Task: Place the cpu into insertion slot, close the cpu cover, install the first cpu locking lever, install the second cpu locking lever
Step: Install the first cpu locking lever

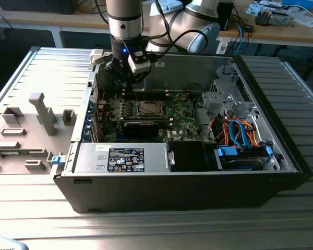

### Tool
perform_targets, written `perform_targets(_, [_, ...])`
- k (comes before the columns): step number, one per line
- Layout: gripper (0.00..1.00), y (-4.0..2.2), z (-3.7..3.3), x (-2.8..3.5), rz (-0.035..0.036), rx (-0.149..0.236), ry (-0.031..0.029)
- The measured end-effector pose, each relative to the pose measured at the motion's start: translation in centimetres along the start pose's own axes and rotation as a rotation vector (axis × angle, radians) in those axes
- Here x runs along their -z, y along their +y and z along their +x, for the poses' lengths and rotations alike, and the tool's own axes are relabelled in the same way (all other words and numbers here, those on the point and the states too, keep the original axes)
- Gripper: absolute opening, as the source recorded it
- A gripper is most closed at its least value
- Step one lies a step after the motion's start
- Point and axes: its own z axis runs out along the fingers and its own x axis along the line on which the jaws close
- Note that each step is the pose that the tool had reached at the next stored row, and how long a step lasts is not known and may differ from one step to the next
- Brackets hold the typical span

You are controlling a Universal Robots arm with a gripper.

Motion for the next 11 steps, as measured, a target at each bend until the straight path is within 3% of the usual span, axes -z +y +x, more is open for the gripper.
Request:
perform_targets(6, [0.11, 0.42, 0.24, -0.07, -0.0018, 0.056, -0.0005])
perform_targets(11, [0.11, 1.45, 0.74, -0.10, -0.0022, 0.065, -0.0006])
